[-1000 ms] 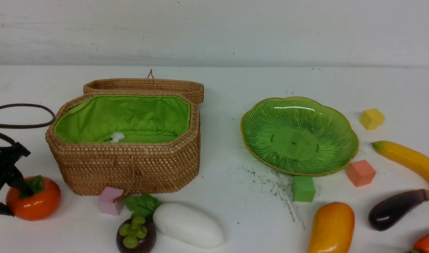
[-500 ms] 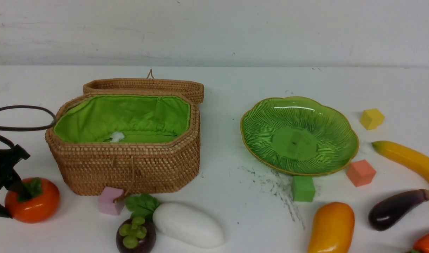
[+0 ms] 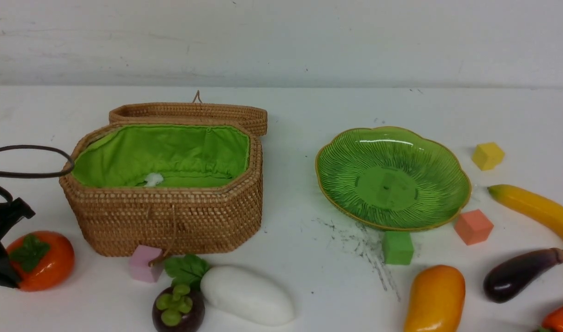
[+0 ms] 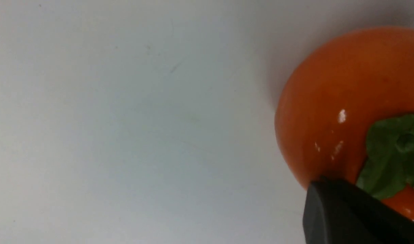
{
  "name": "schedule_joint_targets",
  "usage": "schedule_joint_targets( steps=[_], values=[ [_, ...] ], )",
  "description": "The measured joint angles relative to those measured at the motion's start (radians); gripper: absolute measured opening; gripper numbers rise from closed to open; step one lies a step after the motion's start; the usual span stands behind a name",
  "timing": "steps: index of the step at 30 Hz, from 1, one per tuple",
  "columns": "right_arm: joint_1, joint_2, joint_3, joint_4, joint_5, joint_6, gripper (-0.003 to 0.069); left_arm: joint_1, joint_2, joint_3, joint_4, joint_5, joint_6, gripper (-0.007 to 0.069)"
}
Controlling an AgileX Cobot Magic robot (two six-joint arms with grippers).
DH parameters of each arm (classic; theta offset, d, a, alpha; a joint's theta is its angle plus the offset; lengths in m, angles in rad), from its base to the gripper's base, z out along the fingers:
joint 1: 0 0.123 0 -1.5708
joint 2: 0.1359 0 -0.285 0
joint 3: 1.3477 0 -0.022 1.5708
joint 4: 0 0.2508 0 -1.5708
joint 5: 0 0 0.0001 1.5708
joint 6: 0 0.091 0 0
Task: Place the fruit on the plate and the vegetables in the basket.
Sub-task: Grab a tomato with your left arm and place it on the plate on the right.
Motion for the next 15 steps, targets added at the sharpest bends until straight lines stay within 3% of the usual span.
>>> schedule_joint_targets(
  steps=[5, 13, 15],
  values=[
    [0.0, 0.0, 0.0, 0.0, 0.0, 0.0, 0.0243, 0.0, -0.022, 0.002, 0.002, 0.025, 0.0, 0.0136],
    [0.0, 0.0, 0.0, 0.0, 0.0, 0.0, 0.0243, 0.0, -0.136, 0.002, 0.031, -0.002, -0.043, 0.0556],
    [0.0, 0.0, 0.0, 0.0, 0.0, 0.0, 0.0243, 0.0, -0.133, 0.002, 0.048, -0.026, -0.048, 0.0629]
  ],
)
